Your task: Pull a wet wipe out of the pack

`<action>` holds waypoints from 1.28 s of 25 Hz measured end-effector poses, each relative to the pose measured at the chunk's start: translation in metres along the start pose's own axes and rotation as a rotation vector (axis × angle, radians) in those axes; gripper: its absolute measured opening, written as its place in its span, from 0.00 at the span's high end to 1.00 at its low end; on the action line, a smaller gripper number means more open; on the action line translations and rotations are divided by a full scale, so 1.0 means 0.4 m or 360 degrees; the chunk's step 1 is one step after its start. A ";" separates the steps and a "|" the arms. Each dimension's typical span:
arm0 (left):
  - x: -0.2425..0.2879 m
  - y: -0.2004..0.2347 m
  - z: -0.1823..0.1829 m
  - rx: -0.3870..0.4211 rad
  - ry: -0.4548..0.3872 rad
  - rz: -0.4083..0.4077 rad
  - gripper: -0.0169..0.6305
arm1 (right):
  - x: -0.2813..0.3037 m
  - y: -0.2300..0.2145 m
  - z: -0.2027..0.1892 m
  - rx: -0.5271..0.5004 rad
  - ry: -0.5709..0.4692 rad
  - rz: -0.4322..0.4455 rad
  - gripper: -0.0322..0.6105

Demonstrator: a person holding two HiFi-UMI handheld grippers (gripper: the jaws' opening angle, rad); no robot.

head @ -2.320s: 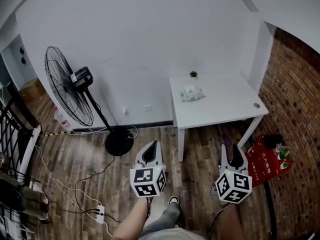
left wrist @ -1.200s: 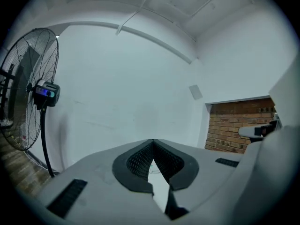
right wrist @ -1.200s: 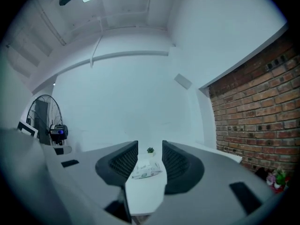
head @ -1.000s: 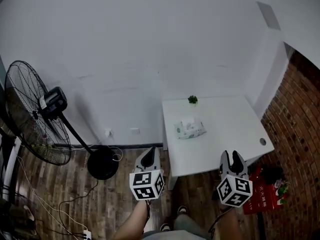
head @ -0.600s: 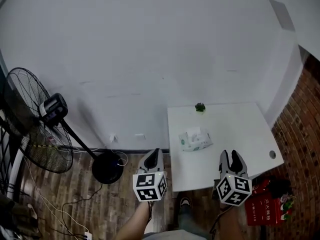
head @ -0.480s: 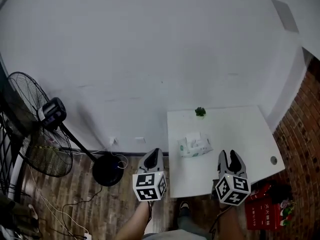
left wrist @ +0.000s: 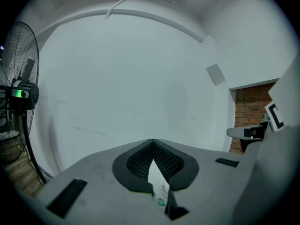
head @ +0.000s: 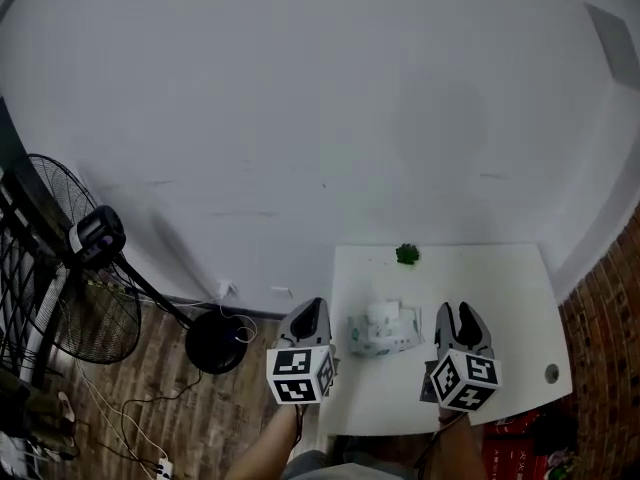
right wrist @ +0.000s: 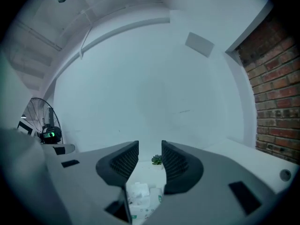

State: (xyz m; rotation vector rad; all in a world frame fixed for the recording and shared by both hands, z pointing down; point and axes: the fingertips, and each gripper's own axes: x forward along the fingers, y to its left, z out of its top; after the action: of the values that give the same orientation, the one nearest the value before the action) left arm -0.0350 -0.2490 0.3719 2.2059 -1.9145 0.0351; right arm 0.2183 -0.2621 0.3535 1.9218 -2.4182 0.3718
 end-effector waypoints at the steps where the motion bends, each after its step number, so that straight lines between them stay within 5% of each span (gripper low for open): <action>1: 0.013 0.001 -0.003 0.0004 0.0008 0.0012 0.97 | 0.021 -0.008 -0.002 0.0011 0.0011 0.0011 0.74; 32: 0.087 0.110 -0.109 -0.0021 0.0166 0.0115 0.97 | 0.143 0.010 -0.151 0.0008 0.0254 0.0117 0.74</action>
State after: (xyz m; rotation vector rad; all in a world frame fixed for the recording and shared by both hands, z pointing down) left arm -0.0675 -0.2808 0.4268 2.0826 -1.9310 0.1461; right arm 0.1933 -0.3037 0.4214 1.7358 -2.3915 0.5131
